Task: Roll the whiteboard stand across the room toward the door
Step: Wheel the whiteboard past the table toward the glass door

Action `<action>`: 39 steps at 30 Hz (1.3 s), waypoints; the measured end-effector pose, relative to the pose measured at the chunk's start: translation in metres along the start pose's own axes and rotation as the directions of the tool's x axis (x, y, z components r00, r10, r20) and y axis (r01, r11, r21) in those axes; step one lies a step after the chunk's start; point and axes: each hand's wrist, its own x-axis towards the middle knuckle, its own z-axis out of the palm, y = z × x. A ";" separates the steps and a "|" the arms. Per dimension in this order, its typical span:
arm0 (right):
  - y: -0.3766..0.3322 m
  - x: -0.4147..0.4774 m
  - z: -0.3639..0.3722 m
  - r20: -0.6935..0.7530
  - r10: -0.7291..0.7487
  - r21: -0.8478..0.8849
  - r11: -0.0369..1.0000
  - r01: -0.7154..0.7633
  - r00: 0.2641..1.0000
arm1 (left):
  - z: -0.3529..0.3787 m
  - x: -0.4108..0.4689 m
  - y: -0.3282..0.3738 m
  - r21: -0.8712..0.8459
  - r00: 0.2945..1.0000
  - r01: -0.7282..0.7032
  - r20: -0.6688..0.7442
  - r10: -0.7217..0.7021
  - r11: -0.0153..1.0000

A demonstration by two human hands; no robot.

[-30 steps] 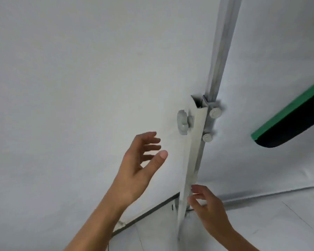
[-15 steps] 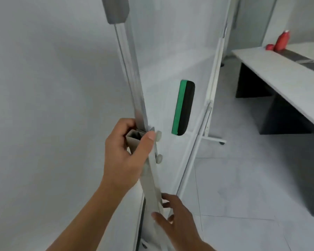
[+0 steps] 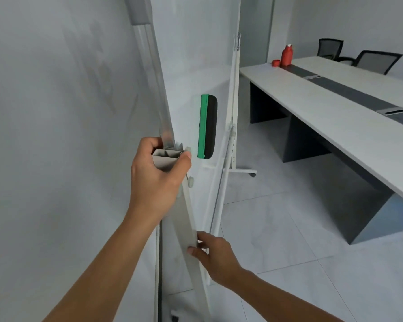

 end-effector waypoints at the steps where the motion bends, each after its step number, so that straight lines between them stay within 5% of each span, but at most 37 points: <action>1: 0.004 0.013 -0.006 0.003 -0.003 0.004 1.000 0.003 1.000 | 0.007 0.012 -0.003 0.006 1.000 0.006 -0.001 -0.006 1.000; 17: 0.045 0.146 -0.090 -0.073 0.060 0.055 0.997 -0.056 0.996 | 0.106 0.145 -0.035 -0.029 0.991 0.078 0.109 -0.074 0.997; 30: 0.054 0.112 -0.090 -0.145 0.024 0.064 0.998 -0.014 0.989 | 0.108 0.112 -0.022 -0.100 0.991 0.031 0.134 -0.018 0.994; 39: 0.087 0.010 -0.129 -0.187 0.025 0.057 0.998 -0.015 0.982 | 0.154 0.018 0.031 -0.142 0.989 0.004 0.148 0.017 0.990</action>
